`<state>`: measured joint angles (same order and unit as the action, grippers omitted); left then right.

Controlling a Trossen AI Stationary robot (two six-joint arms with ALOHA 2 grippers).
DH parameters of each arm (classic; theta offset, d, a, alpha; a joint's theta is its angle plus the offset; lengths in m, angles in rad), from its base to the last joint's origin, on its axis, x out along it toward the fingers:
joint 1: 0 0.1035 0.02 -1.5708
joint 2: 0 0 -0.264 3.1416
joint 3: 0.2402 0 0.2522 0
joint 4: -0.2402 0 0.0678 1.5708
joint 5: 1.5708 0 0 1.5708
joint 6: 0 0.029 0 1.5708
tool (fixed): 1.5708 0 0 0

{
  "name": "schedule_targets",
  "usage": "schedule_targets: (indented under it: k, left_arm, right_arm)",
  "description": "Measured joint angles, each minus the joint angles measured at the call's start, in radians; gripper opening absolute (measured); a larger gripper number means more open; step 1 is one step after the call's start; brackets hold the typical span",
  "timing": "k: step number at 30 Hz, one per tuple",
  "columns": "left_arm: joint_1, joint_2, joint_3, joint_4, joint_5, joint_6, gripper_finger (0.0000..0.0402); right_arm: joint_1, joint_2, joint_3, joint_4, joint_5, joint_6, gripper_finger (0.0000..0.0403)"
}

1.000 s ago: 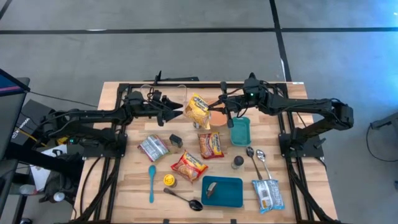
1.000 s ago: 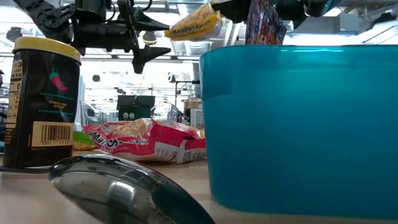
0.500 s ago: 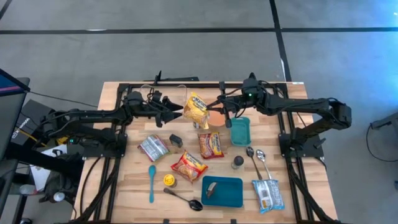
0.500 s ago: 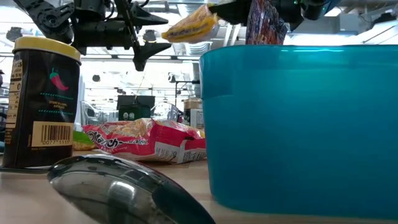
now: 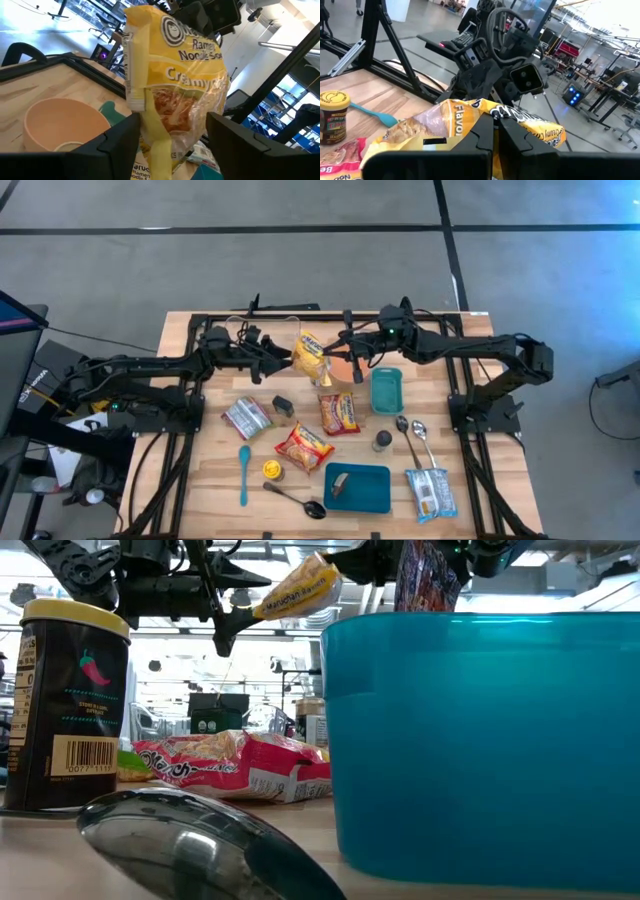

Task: Pick & Place Food Item
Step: Put the yellow noodle pack into the transparent bin

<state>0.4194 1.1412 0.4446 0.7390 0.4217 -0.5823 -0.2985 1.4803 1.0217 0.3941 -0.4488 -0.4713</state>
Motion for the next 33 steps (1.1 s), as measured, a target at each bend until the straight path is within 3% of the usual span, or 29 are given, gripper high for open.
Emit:
schedule_targets:
  k: [12, 24, 33]
  left_arm:
    - [0.000, 0.000, 0.000, 0.000, 0.000, 0.001, 0.0153]
    - [0.000, 0.000, 0.000, 0.001, -0.002, 0.007, 0.0123]
    - [0.000, 0.000, 0.000, 0.000, 0.000, 0.010, 0.0043]
  right_arm:
    - [0.003, -0.006, 0.004, 0.005, 0.000, -0.008, 0.0001]
    - [0.004, -0.006, 0.004, 0.007, 0.000, -0.010, 0.0001]
    - [0.003, -0.006, 0.004, 0.007, 0.000, -0.007, 0.0004]
